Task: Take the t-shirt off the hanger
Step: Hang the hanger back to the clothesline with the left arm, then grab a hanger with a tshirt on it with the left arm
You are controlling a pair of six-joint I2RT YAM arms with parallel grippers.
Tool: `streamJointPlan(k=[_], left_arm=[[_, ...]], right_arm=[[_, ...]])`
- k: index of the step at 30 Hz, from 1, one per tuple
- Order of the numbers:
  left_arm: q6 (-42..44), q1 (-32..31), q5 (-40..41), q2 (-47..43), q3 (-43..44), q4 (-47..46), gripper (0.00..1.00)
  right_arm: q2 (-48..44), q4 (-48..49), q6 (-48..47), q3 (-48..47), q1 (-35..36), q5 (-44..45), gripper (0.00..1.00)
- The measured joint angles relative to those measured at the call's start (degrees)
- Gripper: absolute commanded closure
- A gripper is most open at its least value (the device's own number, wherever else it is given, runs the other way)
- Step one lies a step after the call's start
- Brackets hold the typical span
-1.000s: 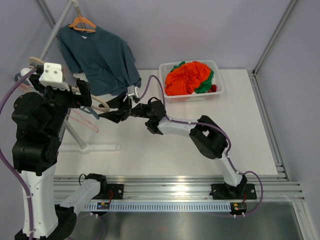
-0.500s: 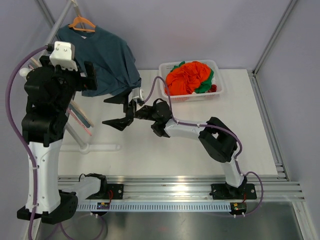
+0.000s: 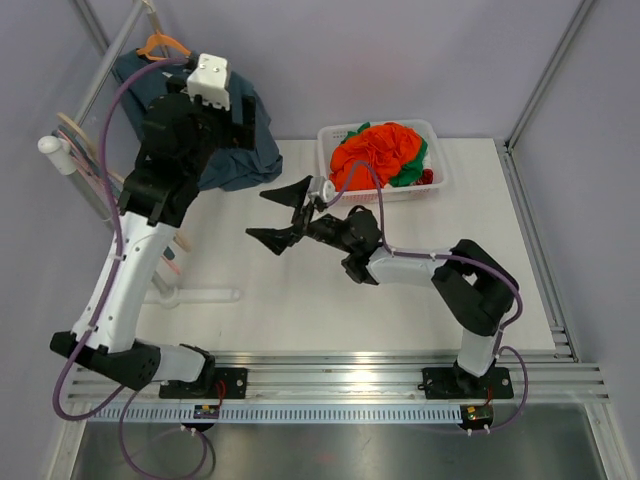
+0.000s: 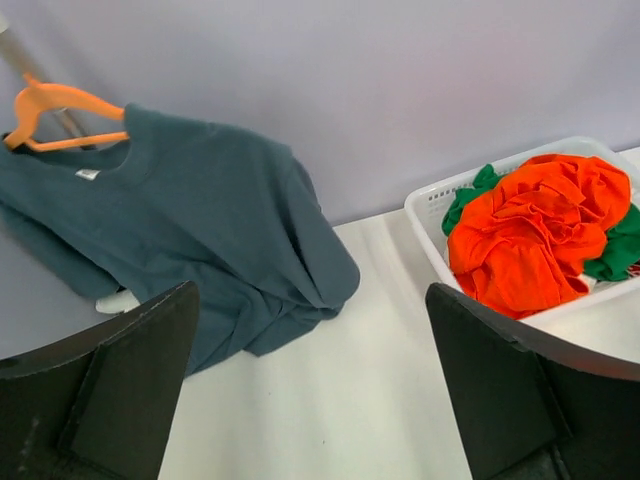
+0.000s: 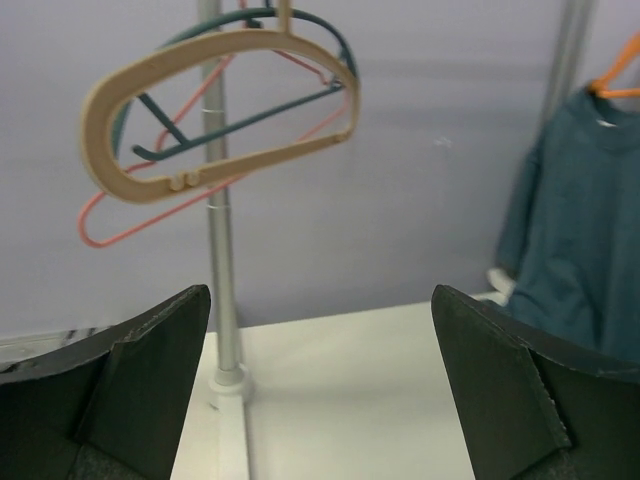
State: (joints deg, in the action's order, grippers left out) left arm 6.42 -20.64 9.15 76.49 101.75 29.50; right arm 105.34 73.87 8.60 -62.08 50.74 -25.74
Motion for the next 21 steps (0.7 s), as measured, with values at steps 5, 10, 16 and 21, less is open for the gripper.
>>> streamJointPlan(k=[5,10,16,21], left_arm=[[1.3,-3.6,5.7,8.9,2.1,-4.0,0.01],[2.7,-5.5,11.9,19.3,7.6,-4.6,0.01],[4.8,-6.1,17.5,28.9,13.7,-7.6,0.01],[7.4,-6.1,22.6,37.3,22.1,-9.0,0.01]], right_arm=[[-6.0,0.0,-3.7,7.9,-1.1,9.2,0.01],[-11.6,0.0,-8.7,14.0,-1.1,18.7,0.01],[-18.6,0.0,-13.2,20.4,-1.2,26.4,0.0],[-24.2,0.0,-15.6,24.9,-1.2,29.1,0.01]])
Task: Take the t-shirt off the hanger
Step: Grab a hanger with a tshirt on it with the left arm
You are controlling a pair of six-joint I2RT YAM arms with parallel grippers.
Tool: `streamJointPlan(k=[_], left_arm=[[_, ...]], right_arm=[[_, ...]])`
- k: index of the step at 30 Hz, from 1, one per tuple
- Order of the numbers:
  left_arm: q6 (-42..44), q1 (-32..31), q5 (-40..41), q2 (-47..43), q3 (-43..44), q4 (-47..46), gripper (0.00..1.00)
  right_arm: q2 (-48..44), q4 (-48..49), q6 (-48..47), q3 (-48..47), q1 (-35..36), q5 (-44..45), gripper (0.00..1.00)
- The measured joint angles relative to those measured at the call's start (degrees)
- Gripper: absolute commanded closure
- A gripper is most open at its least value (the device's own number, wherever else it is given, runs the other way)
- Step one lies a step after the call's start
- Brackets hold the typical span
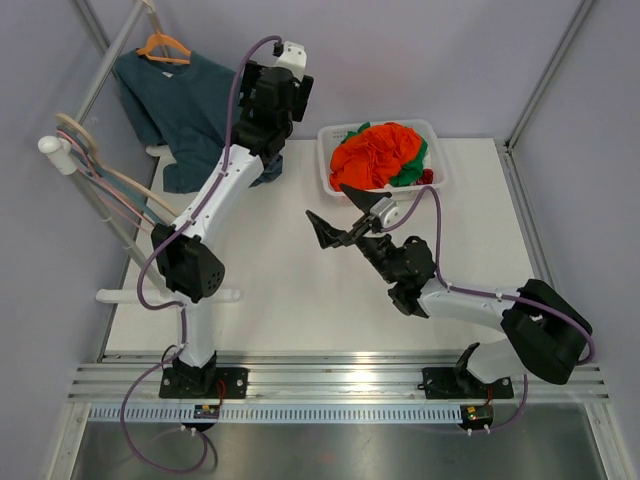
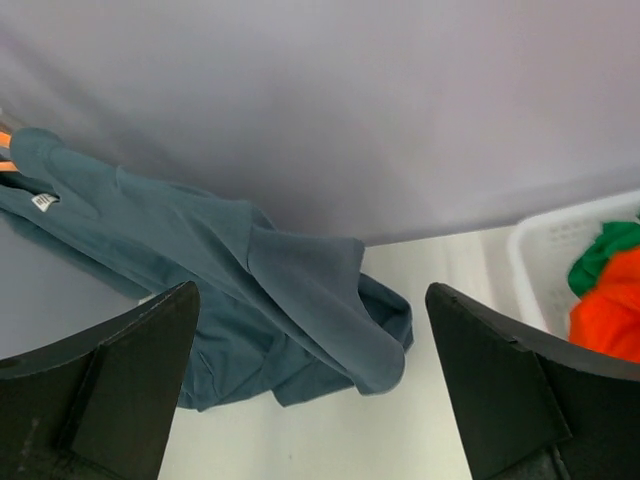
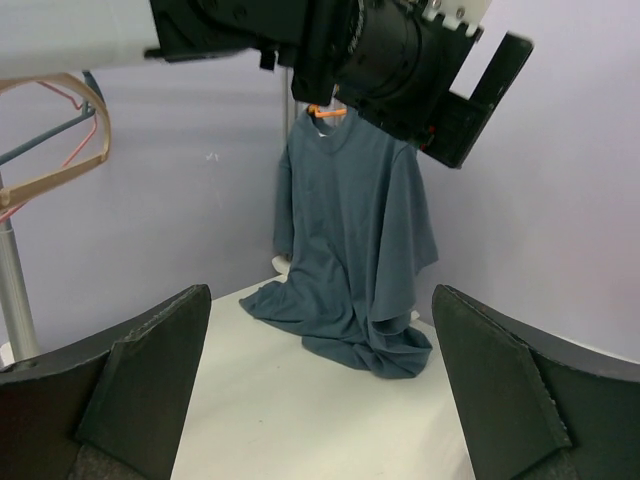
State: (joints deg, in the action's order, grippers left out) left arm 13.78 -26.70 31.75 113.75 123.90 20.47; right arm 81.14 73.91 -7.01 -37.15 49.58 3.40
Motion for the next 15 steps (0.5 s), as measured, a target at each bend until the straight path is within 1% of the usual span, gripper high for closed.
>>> streamJointPlan(k=[6,15], left_arm=[[-0.2,0.7,3.2,3.8,0.5,-2.2,0.01],[-1.7,2.0,7.3,5.4,0.0,-7.3,0.01]], right_arm=[[-3.5,0.0,-1.7,2.6,0.0,1.3,0.01],[-4.4,0.0,-2.5,3.1,0.0,1.7,0.01]])
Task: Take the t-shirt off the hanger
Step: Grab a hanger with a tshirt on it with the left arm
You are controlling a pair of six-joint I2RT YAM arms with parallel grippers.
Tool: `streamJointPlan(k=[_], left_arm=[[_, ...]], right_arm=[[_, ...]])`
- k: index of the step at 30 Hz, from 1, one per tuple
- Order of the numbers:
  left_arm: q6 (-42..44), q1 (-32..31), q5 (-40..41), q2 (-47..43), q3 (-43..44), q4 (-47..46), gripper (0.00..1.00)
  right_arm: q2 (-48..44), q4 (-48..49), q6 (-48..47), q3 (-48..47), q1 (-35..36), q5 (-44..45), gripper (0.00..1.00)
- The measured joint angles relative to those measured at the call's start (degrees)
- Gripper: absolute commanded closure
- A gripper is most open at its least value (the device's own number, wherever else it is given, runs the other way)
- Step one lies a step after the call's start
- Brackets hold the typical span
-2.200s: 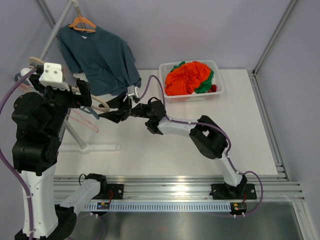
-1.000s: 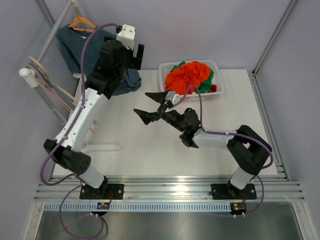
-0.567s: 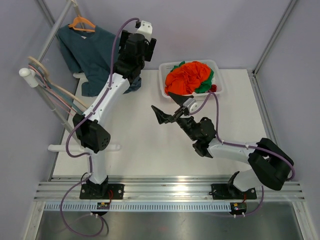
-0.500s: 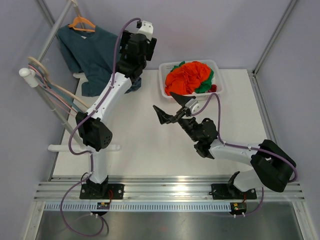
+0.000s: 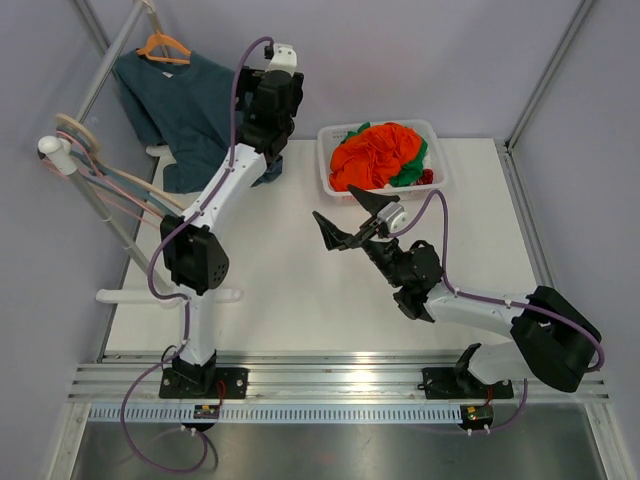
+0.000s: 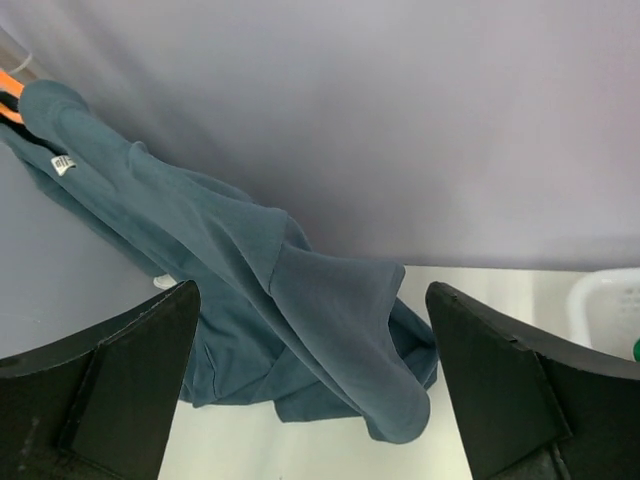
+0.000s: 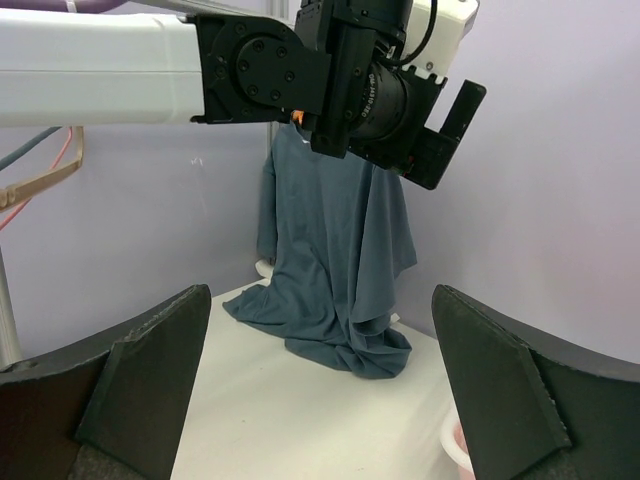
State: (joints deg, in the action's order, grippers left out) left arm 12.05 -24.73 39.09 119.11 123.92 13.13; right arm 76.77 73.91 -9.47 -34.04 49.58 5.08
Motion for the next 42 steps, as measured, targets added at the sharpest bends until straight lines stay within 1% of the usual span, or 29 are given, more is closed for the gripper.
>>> streamJointPlan(k=[4,9,10,12,13,14,15,17,19,20,21,22,24,25,26,30,32,37,39,42], left_arm=[[0.2,0.0,2.8,2.5,0.1,-4.6,0.01],[1.5,0.2,4.5,7.1,0.1,-7.8,0.01],[1.8,0.2,4.7,8.0,0.1,-8.2,0.04],[2.3,0.5,4.7,9.4,0.1,-8.9,0.17],[2.7,0.6,4.7,9.7,0.1,-9.0,0.27],[2.9,0.8,4.9,10.0,0.1,-9.0,0.4],[3.3,0.9,5.2,10.1,0.1,-9.1,0.44],[4.0,1.1,6.1,10.1,0.1,-9.5,0.48],[4.6,1.2,7.4,10.1,0.1,-10.3,0.55],[4.9,1.2,8.0,10.1,0.1,-10.4,0.61],[5.1,1.2,8.5,10.1,0.1,-10.4,0.73],[5.2,1.2,9.1,10.1,0.1,-10.4,0.79],[6.5,1.2,10.3,10.1,0.1,-10.9,0.87],[7.5,1.1,10.9,10.0,-0.5,-12.5,0.94],[8.4,1.1,11.6,9.7,-1.6,-14.2,0.96],[16.3,-0.3,16.5,7.5,-9.7,-24.7,0.96],[22.1,-1.6,19.2,7.0,-12.3,-30.2,0.98],[37.1,-5.0,23.9,4.4,-18.6,-44.9,0.98],[40.4,-6.0,25.1,2.7,-20.2,-47.4,0.97],[43.6,-7.3,26.8,-0.7,-21.5,-48.8,0.96]], right_arm=[[0.0,0.0,0.0,0.0,0.0,-0.1,0.0],[-0.9,0.0,0.0,0.7,0.0,-0.2,0.01],[-1.1,0.0,0.0,0.8,0.0,-0.2,0.0],[-1.5,0.0,0.0,1.0,0.0,-0.2,0.01],[-1.7,0.0,0.0,1.1,0.0,-0.2,0.01],[-1.9,0.0,-0.1,1.2,0.0,-0.2,0.01],[-2.0,0.0,-0.1,1.2,0.0,-0.2,0.01],[-2.2,0.0,-0.2,1.4,0.0,-0.2,0.0],[-2.3,0.0,-0.2,1.5,0.0,-0.2,0.01],[-2.3,0.0,-0.2,1.5,0.0,-0.2,0.01],[-2.3,0.0,-0.2,1.5,0.0,-0.2,0.01],[-2.3,0.0,-0.2,1.5,0.0,-0.2,0.01],[-2.4,0.0,-0.2,1.5,0.0,-0.3,0.01],[-2.4,0.0,-0.2,1.5,0.0,-0.3,0.0],[-2.4,0.0,-0.2,1.5,0.0,-0.3,0.01],[-2.4,0.0,-0.2,1.5,0.0,-1.0,0.0],[-2.4,0.0,-0.2,1.5,0.0,-1.3,0.01],[-2.4,0.0,-0.1,1.5,0.0,-1.7,0.01],[-2.4,0.0,-0.1,1.5,0.0,-1.7,0.01],[-2.4,0.0,0.1,1.5,0.0,-1.8,0.0]])
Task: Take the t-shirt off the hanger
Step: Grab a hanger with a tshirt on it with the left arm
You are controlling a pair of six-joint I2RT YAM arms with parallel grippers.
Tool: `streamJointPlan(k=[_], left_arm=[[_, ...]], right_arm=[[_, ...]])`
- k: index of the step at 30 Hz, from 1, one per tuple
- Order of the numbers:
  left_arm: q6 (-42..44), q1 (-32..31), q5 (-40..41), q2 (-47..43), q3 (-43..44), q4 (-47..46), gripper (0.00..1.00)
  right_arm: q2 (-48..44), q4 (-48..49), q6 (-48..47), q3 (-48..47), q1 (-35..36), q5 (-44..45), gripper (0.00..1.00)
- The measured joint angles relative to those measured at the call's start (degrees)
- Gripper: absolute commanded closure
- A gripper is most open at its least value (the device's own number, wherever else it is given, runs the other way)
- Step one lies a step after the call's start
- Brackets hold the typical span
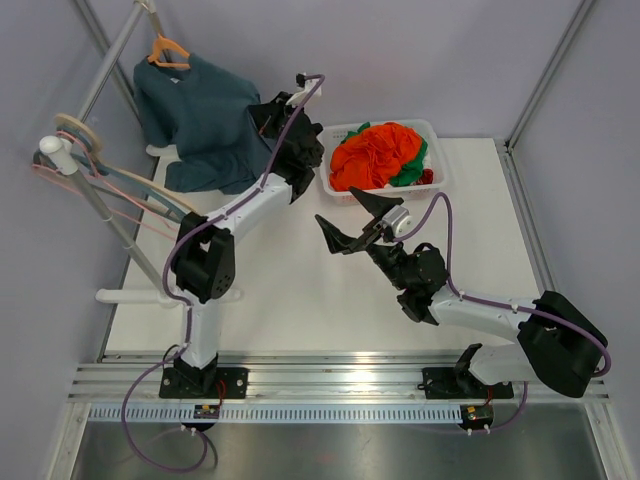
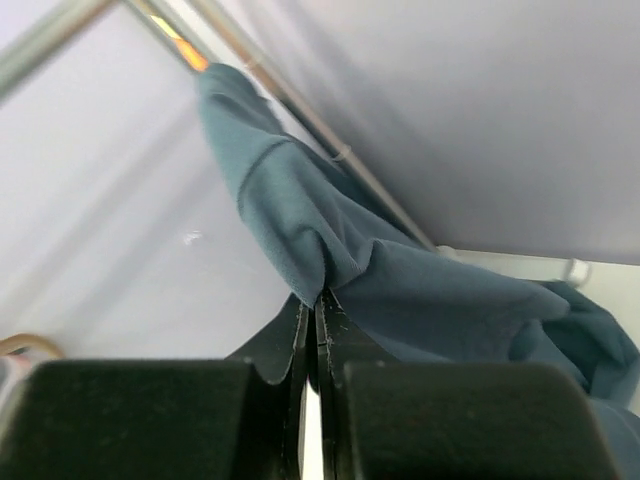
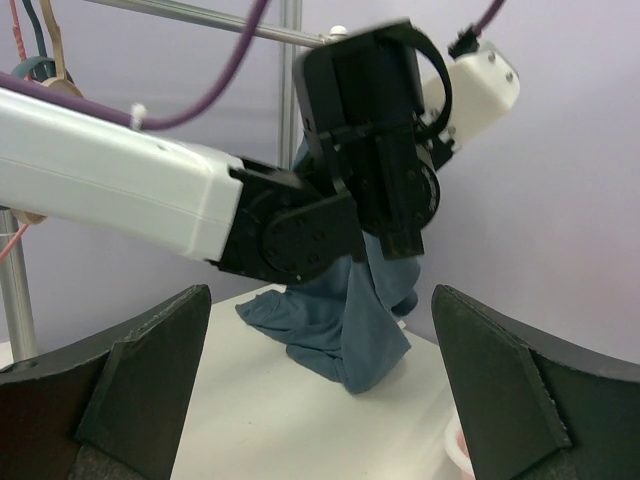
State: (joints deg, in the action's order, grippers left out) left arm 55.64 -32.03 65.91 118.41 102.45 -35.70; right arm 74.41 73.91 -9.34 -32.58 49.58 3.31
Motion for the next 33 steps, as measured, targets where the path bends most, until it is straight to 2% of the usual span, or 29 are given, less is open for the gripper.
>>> streamJointPlan(k=[6,10,18,26,33], left_arm=[[3.5,-1.3,2.6,-7.4,-3.3,-1.3,0.95],[3.0,-1.4,3.4,-11.6,-7.1,-1.0,0.95],[-3.0,-1.4,3.5,-17.9,-10.3,8.8,0.95],[-4.0,-1.5,4.0,-22.4,-10.3,14.4,0.95],[-6.2,-1.8,4.5,-27.4,-9.5,22.2,0.95]], right_arm=[[-1.1,-0.3,-0.1,-0.6,0.0,-0.2,0.01],[-6.0,-3.3,-0.6,-1.9,0.0,-0.8,0.0],[-12.9,-11.7,-0.4,-9.4,-2.9,3.2,0.0],[-5.5,-30.0,6.3,-26.8,-14.1,1.0,0.01],[0.0,-34.6,10.9,-29.0,-17.5,-1.4,0.01]])
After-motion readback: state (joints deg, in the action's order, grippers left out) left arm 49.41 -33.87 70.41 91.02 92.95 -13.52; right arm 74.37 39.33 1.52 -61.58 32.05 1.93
